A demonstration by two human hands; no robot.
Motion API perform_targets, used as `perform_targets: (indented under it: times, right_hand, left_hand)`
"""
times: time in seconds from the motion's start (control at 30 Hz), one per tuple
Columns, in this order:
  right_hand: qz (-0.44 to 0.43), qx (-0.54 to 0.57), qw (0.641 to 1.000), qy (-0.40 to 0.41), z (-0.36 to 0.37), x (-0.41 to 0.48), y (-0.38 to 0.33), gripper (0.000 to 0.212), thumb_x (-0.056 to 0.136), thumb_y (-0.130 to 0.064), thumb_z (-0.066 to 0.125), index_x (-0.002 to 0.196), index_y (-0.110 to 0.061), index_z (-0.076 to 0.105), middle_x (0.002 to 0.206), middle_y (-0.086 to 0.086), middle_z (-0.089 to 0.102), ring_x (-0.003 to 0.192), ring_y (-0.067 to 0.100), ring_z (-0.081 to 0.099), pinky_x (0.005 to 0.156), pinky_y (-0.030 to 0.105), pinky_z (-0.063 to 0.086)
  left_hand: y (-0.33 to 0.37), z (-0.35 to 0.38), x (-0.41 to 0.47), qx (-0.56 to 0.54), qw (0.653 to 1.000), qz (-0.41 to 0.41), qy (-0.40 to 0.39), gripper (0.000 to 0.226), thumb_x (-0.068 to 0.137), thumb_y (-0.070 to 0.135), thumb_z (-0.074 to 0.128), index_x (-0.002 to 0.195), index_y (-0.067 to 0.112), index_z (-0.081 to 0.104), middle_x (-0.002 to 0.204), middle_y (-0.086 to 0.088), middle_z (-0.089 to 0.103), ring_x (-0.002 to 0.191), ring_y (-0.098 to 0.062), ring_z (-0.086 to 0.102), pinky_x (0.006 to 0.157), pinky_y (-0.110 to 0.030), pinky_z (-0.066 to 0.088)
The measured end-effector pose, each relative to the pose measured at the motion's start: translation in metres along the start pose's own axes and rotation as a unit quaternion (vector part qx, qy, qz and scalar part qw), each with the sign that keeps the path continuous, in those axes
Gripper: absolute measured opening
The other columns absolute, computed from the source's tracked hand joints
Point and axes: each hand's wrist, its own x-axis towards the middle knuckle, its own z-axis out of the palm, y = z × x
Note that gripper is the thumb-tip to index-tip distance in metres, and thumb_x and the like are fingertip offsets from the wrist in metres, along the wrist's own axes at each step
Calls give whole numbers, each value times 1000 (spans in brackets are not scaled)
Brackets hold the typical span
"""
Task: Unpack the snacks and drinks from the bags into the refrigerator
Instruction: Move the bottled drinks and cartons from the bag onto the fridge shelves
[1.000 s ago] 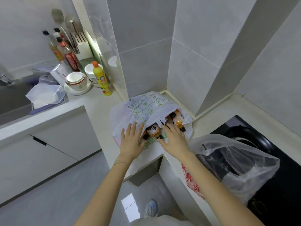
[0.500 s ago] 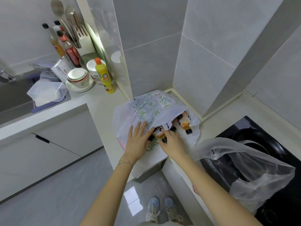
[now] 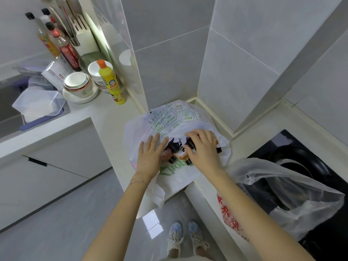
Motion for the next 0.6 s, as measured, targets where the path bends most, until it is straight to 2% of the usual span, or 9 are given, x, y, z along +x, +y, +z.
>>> perform_targets:
  times: [0.07, 0.13, 0.2, 0.3, 0.4, 0.5, 0.6]
  right_hand:
    - [-21, -27, 998, -46, 2, 14, 6, 50, 82, -32, 72, 129, -25, 56, 133, 4, 50, 125, 28, 41, 103, 45, 35]
    - [-24, -30, 995, -88, 8, 30, 10, 52, 82, -33, 72, 131, -26, 57, 138, 6, 48, 131, 31, 37, 110, 47, 26]
    - [-27, -17, 993, -118, 14, 44, 11, 44, 82, -29, 73, 124, -22, 64, 134, 7, 53, 130, 32, 39, 112, 46, 20]
    - [-21, 9, 993, -119, 21, 60, 12, 27, 78, -15, 73, 105, -16, 74, 117, 7, 64, 117, 34, 49, 104, 43, 25]
    - [-20, 5, 994, -109, 24, 72, 15, 14, 76, -7, 72, 88, -14, 76, 105, 5, 68, 106, 33, 53, 95, 38, 28]
    - [-25, 8, 994, -106, 24, 83, 17, 9, 83, -11, 67, 85, -14, 75, 101, 1, 70, 105, 27, 53, 91, 33, 29]
    - [-26, 14, 994, -110, 26, 95, 18, 9, 83, -10, 66, 83, -14, 75, 94, 0, 72, 99, 27, 58, 89, 34, 36]
  left_hand:
    - [-4, 0, 0, -6, 1000, -10, 9, 85, 78, -15, 48, 151, 25, 32, 158, -14, 25, 144, -40, 24, 115, -56, 19]
    - [-8, 0, 3, -4, 1000, -16, 18, 87, 78, -17, 47, 151, 26, 31, 158, -14, 24, 145, -39, 23, 116, -54, 17]
    - [-13, 0, 6, -8, 1000, -26, 14, 86, 81, -15, 45, 153, 27, 25, 160, -13, 20, 147, -37, 17, 117, -51, 13]
    - [-19, -2, 9, -28, 999, -42, 9, 77, 89, -9, 41, 153, 28, 22, 161, -11, 18, 149, -33, 14, 119, -48, 8]
    - [-20, -3, 12, -56, 997, -53, -11, 58, 98, 13, 49, 151, 25, 31, 158, -11, 27, 146, -33, 23, 117, -48, 16]
    - [-22, 1, 17, -90, 995, -28, 25, 47, 95, 33, 47, 140, 17, 51, 145, -13, 48, 133, -37, 45, 107, -51, 38]
    - [-20, 3, 24, -117, 989, 23, 82, 44, 95, 29, 42, 133, 13, 57, 135, -9, 58, 123, -33, 56, 101, -47, 44]
